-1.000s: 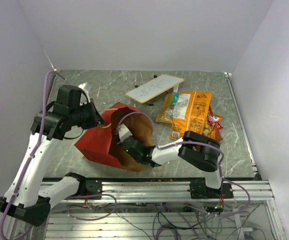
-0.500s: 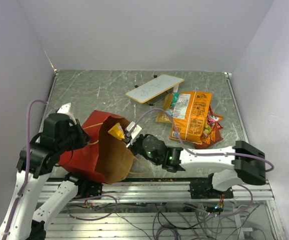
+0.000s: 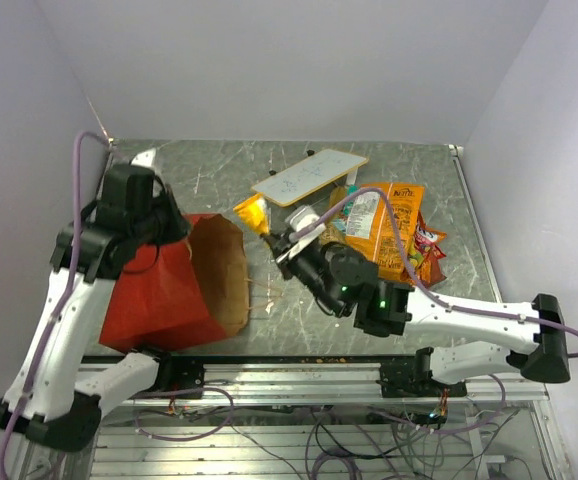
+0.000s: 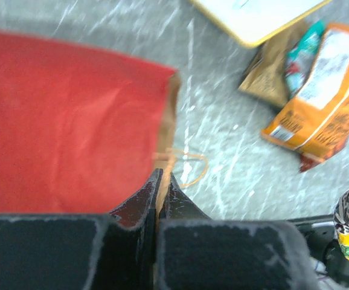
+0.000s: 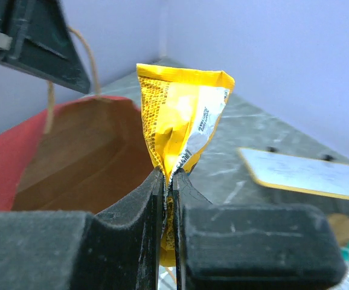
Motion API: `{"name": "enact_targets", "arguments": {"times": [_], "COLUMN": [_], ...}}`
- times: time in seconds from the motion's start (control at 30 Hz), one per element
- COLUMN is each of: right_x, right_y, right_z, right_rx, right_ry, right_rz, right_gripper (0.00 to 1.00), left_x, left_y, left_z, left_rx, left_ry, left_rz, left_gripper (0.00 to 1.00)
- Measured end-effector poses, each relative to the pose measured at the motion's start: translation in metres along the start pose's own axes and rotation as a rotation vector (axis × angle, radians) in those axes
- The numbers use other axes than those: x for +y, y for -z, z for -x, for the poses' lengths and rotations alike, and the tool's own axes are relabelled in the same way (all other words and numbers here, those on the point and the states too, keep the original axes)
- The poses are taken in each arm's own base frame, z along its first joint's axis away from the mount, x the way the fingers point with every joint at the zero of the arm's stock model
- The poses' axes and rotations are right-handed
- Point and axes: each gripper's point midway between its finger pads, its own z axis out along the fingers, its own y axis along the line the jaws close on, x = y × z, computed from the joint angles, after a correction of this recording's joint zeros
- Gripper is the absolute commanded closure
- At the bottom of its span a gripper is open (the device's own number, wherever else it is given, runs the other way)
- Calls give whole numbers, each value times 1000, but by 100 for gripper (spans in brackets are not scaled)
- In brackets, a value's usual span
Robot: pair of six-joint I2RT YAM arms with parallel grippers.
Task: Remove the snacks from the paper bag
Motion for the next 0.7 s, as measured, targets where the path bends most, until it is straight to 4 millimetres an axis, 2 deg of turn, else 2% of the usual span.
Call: {"name": "enact_targets", "arguments": {"times": [0.1, 0.2, 0.3, 0.37, 0.47, 0.57, 0.7], "right_x": [-45, -109, -184, -220, -245, -266, -297], "right_y": [-1, -4, 2, 11, 20, 24, 32], "right_z": [14, 19, 19, 14, 0, -15, -45], "right_rx": [-4, 24, 57, 87, 149, 211, 300], "right_ry": [18, 6, -14, -16, -7, -5, -44], "right_rz": [-143, -311, -502, -596, -662, -715, -770], "right_gripper": [91, 91, 90, 89, 90, 90, 90], "left_x": [-36, -73, -98, -104, -93, -65, -24], "left_y": [-9, -1, 18, 28, 23, 3, -34], "left_z": [37, 65, 81, 83, 66, 40, -6], "left_rx": [-24, -58, -105, -124, -108, -45, 85], "left_ry": [-1, -6, -11, -9, 24, 80, 137], "left_rz": [-95, -237, -358, -402, -377, -256, -75], "left_gripper": [93, 93, 93, 93, 93, 93, 93]}}
